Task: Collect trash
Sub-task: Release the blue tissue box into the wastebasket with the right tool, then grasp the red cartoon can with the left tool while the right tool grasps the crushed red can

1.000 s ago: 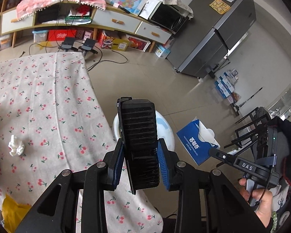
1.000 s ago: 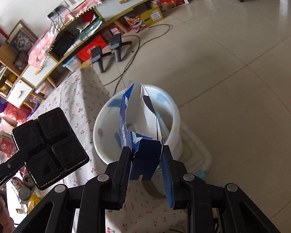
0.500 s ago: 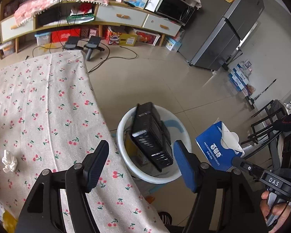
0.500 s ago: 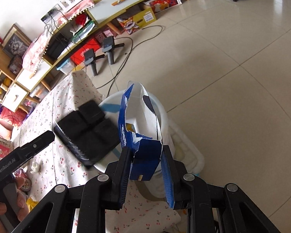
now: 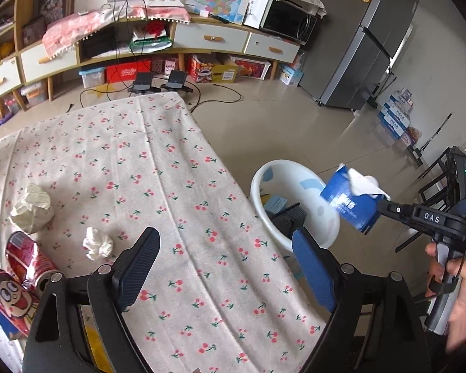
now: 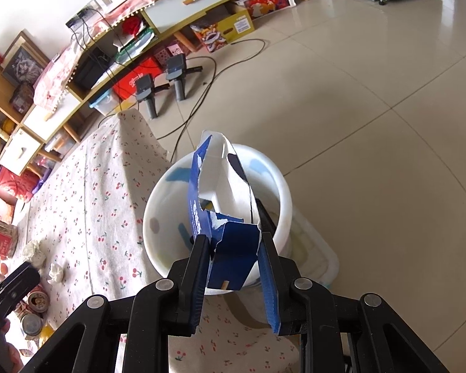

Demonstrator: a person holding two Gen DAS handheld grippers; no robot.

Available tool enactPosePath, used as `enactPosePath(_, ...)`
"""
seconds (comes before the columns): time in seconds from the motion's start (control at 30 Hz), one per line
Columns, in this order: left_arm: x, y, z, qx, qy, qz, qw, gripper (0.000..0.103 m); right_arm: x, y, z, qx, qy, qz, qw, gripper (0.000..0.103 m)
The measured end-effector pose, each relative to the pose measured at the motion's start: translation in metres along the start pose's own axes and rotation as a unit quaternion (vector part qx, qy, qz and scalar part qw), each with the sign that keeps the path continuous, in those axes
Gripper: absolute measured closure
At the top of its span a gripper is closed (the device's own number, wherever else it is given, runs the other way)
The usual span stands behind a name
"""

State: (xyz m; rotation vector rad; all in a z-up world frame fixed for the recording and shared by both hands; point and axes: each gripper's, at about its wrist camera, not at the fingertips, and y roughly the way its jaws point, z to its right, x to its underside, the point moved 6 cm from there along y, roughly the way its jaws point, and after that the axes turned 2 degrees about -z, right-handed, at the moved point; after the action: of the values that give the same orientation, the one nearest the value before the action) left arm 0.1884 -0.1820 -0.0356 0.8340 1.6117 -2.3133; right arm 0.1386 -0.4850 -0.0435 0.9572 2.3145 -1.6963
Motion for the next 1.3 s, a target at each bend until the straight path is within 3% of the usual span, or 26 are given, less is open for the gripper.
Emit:
enactPosePath(0.1,0.009,-0.017,-0.016,-0.008,0.000,0.002,1.0000,0.012,-0.002,0.005,-0.004,0.011,0.001,0.002,1.000,0.073)
enactPosePath(0.17,0.014,-0.027,-0.029,-0.014,-0.002,0.001,0.9999,0.010,-0.003,0.006,-0.007,0.012,0.010,0.000,1.000,0.055)
enactPosePath(0.2,0.016,-0.033,-0.034,-0.017,-0.005,0.001,0.9998,0.010,-0.003,0.006,-0.009,0.009,0.013,0.001,1.000,0.052)
enactPosePath(0.63,0.038,-0.087,-0.112,-0.041,-0.058,0.021,0.9973,0.010,0.010,0.009,-0.039,0.009,-0.006,-0.018,1.000,0.041)
enactPosePath(1.07,0.074,-0.113,-0.179,-0.065,-0.115,0.002,0.9912,0.010,0.045,0.011,-0.085,0.003,-0.060,-0.033,0.998,0.033)
enactPosePath(1.3,0.091,-0.097,-0.202,-0.019,-0.194,-0.039,0.9801,0.010,0.059,0.024,-0.110,0.009,-0.095,-0.046,0.994,0.032)
